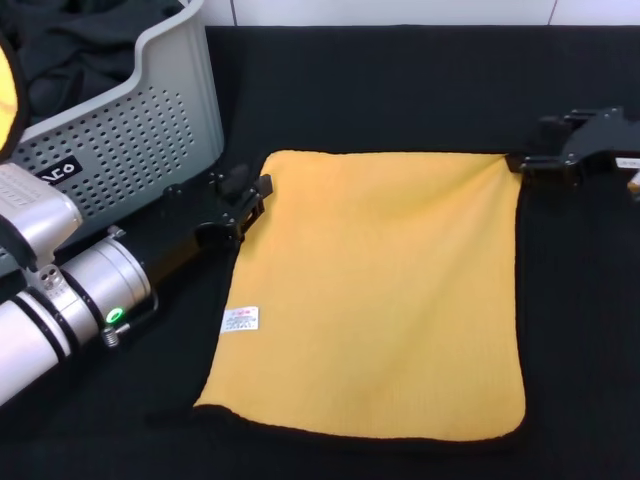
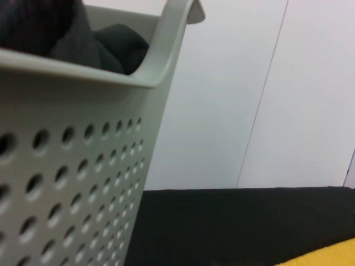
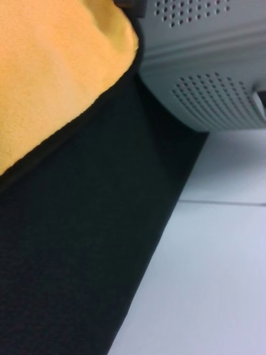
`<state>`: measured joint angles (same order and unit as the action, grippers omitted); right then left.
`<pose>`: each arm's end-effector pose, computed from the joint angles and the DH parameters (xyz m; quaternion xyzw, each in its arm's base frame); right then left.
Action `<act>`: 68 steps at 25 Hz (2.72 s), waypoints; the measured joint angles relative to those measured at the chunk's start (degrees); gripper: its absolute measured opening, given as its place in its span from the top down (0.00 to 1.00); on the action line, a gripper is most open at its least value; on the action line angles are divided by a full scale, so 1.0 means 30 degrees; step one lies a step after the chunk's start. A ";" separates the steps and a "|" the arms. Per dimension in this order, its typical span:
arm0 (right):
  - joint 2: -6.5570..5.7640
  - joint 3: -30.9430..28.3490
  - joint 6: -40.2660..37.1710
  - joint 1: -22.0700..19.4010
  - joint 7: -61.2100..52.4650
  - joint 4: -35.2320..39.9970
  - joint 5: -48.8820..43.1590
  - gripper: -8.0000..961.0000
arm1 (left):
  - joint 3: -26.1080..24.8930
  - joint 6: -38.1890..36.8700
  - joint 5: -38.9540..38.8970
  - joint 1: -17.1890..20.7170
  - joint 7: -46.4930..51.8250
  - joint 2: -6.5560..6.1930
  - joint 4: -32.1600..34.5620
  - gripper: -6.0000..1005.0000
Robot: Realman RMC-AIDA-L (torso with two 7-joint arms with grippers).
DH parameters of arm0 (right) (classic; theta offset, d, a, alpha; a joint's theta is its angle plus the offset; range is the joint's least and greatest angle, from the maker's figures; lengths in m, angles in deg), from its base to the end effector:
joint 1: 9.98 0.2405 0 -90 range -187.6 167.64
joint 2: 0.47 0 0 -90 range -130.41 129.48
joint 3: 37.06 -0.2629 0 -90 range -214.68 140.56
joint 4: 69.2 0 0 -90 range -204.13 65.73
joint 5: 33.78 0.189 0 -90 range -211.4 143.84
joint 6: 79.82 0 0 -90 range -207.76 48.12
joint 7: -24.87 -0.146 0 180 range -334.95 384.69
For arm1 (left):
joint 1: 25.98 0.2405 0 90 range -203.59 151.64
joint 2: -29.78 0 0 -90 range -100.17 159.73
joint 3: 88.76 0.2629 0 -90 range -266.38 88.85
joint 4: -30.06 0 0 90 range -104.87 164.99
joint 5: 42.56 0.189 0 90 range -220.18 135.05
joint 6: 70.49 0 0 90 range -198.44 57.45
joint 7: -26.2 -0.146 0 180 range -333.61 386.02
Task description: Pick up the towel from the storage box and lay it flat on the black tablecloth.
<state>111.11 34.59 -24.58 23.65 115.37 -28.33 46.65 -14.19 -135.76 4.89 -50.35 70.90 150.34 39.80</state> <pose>0.2481 0.3956 0.0066 -0.9355 0.1963 0.1054 0.2741 -0.2974 0.3016 -0.0619 -0.8291 -0.3020 -0.3171 0.3475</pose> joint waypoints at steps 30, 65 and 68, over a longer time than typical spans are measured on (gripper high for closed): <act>0.1380 -0.1855 0.0946 0.0202 -0.1434 0.0619 -0.3423 0.17 | 0.0023 -0.1172 -0.0551 0.0370 -0.0567 0.0010 -0.0063 0.38; 0.1072 -0.1423 1.4988 -0.3864 0.5954 0.5737 0.1233 0.18 | 0.4618 -1.3114 0.3674 -0.0018 0.1661 -0.2942 0.1883 0.46; 0.1183 -0.1356 1.5006 -0.3801 0.6073 0.5681 0.1265 0.18 | 0.4618 -1.3152 0.3845 -0.0044 0.1836 -0.2943 0.1882 0.51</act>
<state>114.66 30.52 20.44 12.25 133.59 -11.29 50.45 -0.34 -175.21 16.43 -50.48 76.41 141.51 45.44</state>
